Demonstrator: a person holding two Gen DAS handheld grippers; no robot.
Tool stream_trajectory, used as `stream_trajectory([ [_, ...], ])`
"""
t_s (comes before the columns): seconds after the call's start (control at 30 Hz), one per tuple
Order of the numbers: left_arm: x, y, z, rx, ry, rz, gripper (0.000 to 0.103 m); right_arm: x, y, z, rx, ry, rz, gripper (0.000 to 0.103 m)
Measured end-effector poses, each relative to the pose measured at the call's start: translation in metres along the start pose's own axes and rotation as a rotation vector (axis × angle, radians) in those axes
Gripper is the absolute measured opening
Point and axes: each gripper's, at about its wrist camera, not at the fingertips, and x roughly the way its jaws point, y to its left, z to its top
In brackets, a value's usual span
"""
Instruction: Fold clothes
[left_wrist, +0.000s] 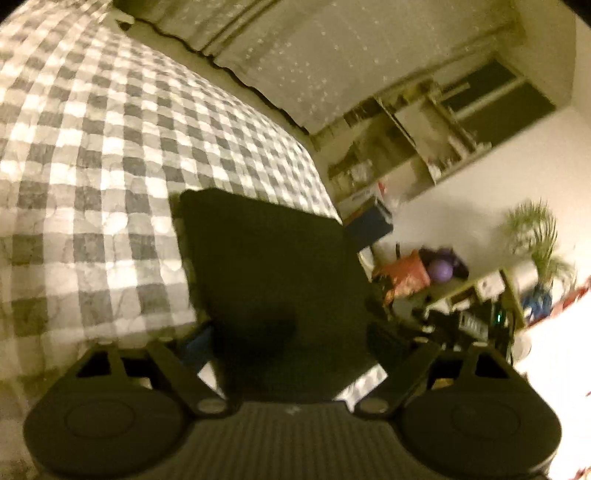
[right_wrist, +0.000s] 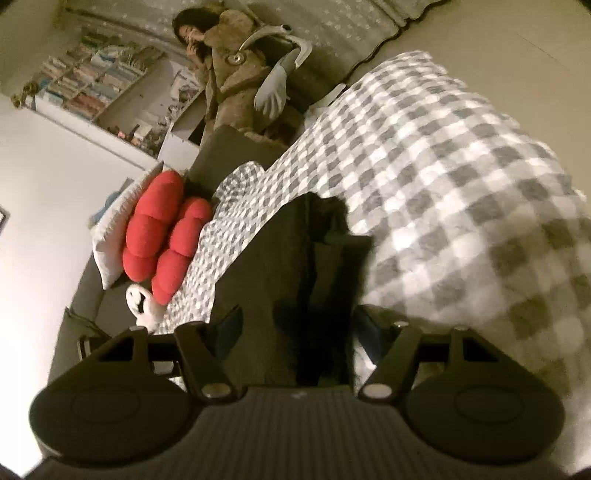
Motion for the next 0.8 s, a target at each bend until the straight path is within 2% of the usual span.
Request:
stream_trajectory([
  [0.13, 0.008, -0.003, -0.002, -0.007, -0.050, 0.011, 0.083, 0.013, 0.009, 0.002, -0.031, 0.009, -0.017, 0.068],
  [0.23, 0.016, -0.010, -0.008, 0.005, -0.092, 0.031, 0.081, 0.024, 0.012, 0.004, -0.038, -0.002, -0.031, 0.063],
  [0.27, 0.018, -0.012, -0.008, 0.002, -0.108, 0.044, 0.076, 0.028, 0.013, 0.004, -0.037, -0.008, -0.038, 0.059],
  [0.3, 0.020, -0.013, -0.008, -0.009, -0.124, 0.065, 0.070, 0.030, 0.013, 0.004, -0.031, -0.015, -0.047, 0.050],
  [0.37, 0.025, -0.014, -0.007, -0.037, -0.146, 0.115, 0.035, 0.035, 0.011, 0.004, -0.014, -0.024, -0.066, 0.035],
  [0.43, 0.028, -0.014, -0.005, -0.052, -0.145, 0.134, 0.019, 0.036, 0.011, 0.003, 0.002, -0.038, -0.072, 0.032],
  [0.53, 0.022, -0.016, -0.005, -0.060, -0.161, 0.121, 0.013, 0.036, 0.019, 0.002, -0.025, -0.055, -0.092, 0.030],
  [0.63, 0.014, -0.022, -0.005, -0.025, -0.176, 0.132, 0.012, 0.037, 0.028, 0.002, -0.046, -0.064, -0.090, 0.029],
  [0.8, -0.012, -0.020, -0.002, -0.022, -0.195, 0.155, 0.011, 0.052, 0.044, 0.003, -0.062, -0.023, -0.076, 0.029],
])
